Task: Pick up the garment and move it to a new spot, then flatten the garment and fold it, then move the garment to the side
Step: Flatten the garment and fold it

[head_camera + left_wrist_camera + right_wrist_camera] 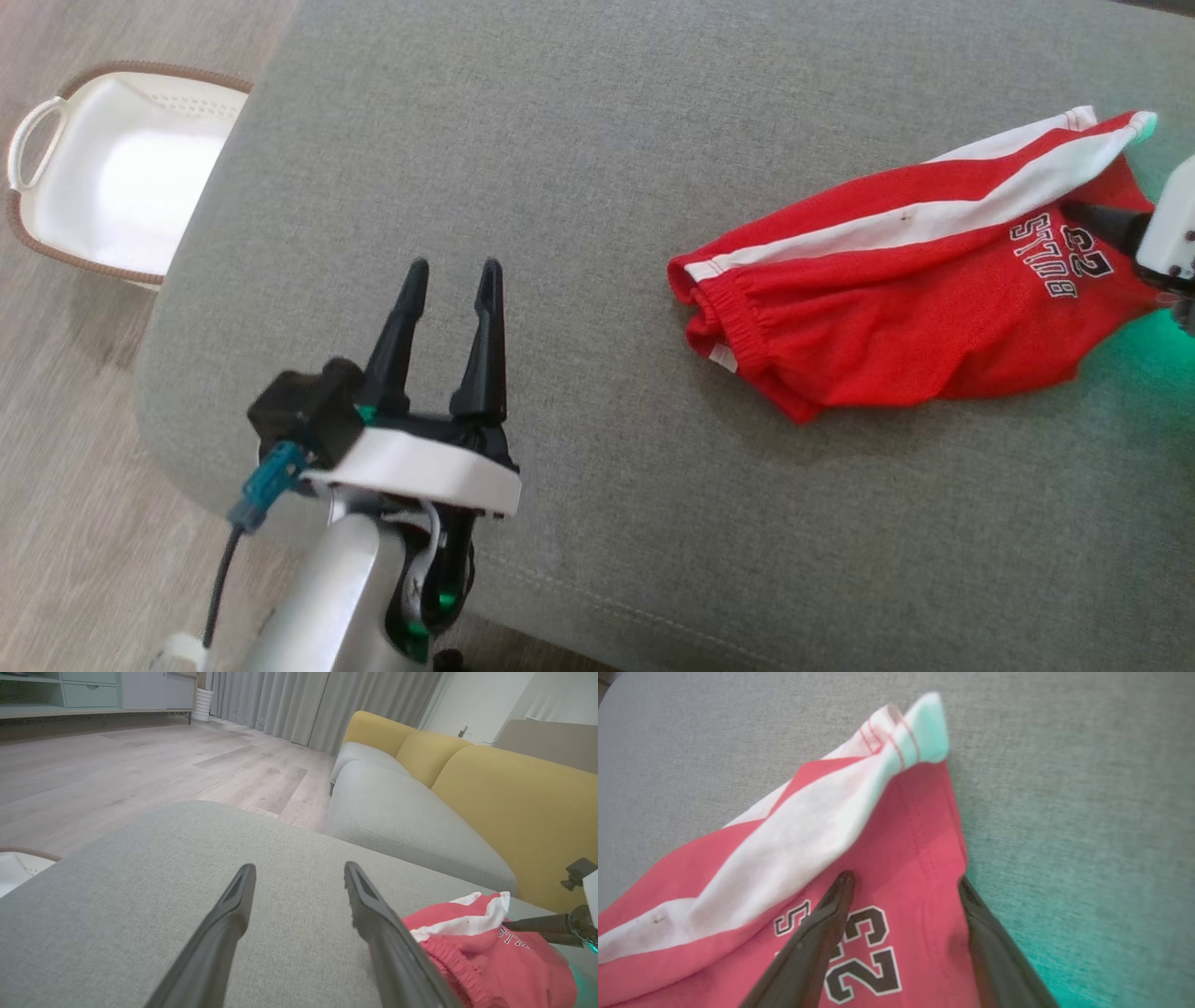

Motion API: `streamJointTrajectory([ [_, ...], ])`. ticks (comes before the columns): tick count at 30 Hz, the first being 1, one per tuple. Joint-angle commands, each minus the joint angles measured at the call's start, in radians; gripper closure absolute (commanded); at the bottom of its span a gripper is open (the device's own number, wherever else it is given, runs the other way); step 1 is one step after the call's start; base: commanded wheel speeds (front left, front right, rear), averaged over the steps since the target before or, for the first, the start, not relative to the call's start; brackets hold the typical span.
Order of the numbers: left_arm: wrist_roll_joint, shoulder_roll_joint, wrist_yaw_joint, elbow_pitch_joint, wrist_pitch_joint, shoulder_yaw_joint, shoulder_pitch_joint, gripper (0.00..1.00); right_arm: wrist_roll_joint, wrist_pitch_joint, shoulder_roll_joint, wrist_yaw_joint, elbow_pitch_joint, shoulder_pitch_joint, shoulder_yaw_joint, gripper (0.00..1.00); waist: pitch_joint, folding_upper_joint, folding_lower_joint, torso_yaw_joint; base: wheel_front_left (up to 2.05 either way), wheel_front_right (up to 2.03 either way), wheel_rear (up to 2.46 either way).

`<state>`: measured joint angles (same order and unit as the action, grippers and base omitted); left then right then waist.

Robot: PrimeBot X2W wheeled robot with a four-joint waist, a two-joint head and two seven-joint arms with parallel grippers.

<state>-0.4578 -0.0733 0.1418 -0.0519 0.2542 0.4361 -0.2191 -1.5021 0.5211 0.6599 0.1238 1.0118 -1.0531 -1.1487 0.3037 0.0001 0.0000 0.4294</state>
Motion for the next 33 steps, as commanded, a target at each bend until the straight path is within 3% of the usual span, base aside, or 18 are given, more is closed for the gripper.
streamJointTrajectory([
  [1, 0.011, 0.002, -0.009, 0.023, 0.008, -0.047, -0.005, 0.00, -0.011, 0.022, -0.022, 0.007, -0.022, 0.057, -0.017, 0.00, -0.001, -0.0001, 0.0000, 0.002, 0.00, 0.00, 0.00],
  [5, 0.031, 0.016, -0.032, 0.013, 0.008, -0.064, 0.007, 0.00, -0.018, 0.041, -0.028, 0.007, -0.037, 0.073, -0.023, 0.01, -0.002, -0.0001, 0.0000, 0.005, 0.00, 0.00, 0.00],
  [8, 0.040, 0.020, -0.042, 0.005, 0.008, -0.074, 0.012, 0.00, 0.006, -0.010, -0.025, 0.007, -0.049, 0.067, -0.027, 0.82, -0.003, -0.0001, 0.0000, 0.003, 0.00, 0.00, 0.00],
  [9, 0.042, 0.021, -0.045, 0.002, 0.008, -0.077, 0.014, 0.00, 0.013, -0.036, -0.026, 0.007, -0.052, 0.065, -0.026, 1.00, -0.007, -0.0001, 0.0000, 0.001, 0.00, 0.00, 0.00],
  [20, 0.075, 0.023, -0.044, -0.016, 0.008, -0.107, 0.037, 0.00, 0.012, -0.321, 0.004, 0.007, -0.090, 0.112, 0.031, 1.00, -0.091, -0.0001, 0.0000, -0.081, 0.00, 0.00, 0.00],
  [33, 0.085, 0.023, -0.055, -0.048, 0.008, -0.127, 0.068, 0.00, -0.018, -0.437, 0.002, 0.007, 0.005, 0.204, 0.058, 1.00, -0.158, -0.0001, 0.0000, -0.197, 0.00, 0.00, 0.00],
])
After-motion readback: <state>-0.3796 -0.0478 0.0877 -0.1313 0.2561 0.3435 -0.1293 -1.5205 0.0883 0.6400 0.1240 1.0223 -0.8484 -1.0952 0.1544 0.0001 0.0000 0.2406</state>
